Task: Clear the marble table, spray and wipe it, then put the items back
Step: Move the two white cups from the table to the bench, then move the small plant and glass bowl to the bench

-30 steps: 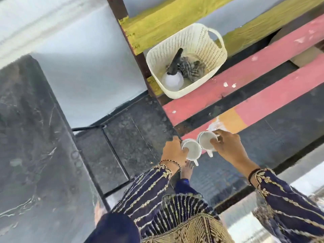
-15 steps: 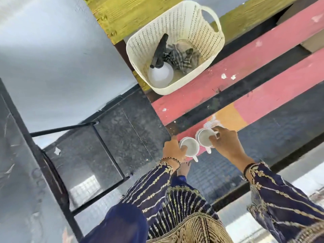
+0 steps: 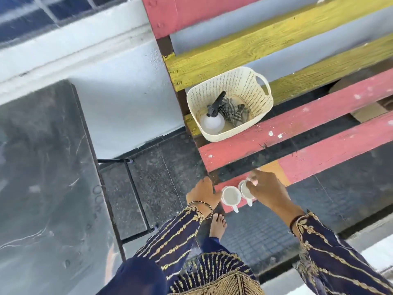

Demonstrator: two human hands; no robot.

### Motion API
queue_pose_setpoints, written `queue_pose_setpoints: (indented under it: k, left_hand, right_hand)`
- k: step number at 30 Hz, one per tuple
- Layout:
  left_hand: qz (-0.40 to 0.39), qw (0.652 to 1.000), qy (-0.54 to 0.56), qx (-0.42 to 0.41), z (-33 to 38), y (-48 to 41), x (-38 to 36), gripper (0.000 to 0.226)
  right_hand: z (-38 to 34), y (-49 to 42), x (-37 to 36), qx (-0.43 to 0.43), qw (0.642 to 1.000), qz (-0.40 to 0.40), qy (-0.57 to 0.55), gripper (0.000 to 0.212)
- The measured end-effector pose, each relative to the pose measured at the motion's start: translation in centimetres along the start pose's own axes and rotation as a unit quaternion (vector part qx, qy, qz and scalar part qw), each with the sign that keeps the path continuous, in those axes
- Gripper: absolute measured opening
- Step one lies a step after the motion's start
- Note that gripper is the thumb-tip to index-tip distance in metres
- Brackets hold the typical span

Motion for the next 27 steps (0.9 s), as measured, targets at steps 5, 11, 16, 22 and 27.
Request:
queue_pose_setpoints:
  k: [5,11,16,22,27]
  left_hand:
    - [0.064,0.996,0.054,-0.021,-0.9,3.8,7.4,0.035]
    - [0.158,0.97,0.174,-0.055,-6.3,9.0,17.4,0.029]
    - [0.281,0.94,0.184,-0.063,-14.1,14.8,26.3,0.025]
    - [0.37,0.909,0.187,-0.054,-25.1,19.7,35.6,0.023]
    - [0.419,0.895,0.143,-0.056,-34.0,21.6,43.7,0.025]
  right_hand:
    - [-10.0,2.6,2.9,0.099,0.995,0.012,0.009,0.025]
    - [-24.8,7.7,5.1,0.239,0.969,0.058,0.002,0.018]
    - [-37.6,12.9,4.6,0.335,0.939,0.071,0.027,0.022]
    - [-52.9,18.0,1.1,0.421,0.902,0.067,0.069,0.022]
    - [-65.2,21.0,-2.5,0.467,0.877,0.071,0.09,0.023]
Point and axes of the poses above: each hand's wrist, its own y-axis away from the middle knuckle, its own x-axis out of the back of the hand, z = x × y, the point moved 7 cm from there along -y, towards the middle knuckle, and after that the axes turned 15 degrees about y, right-handed, at the moved point
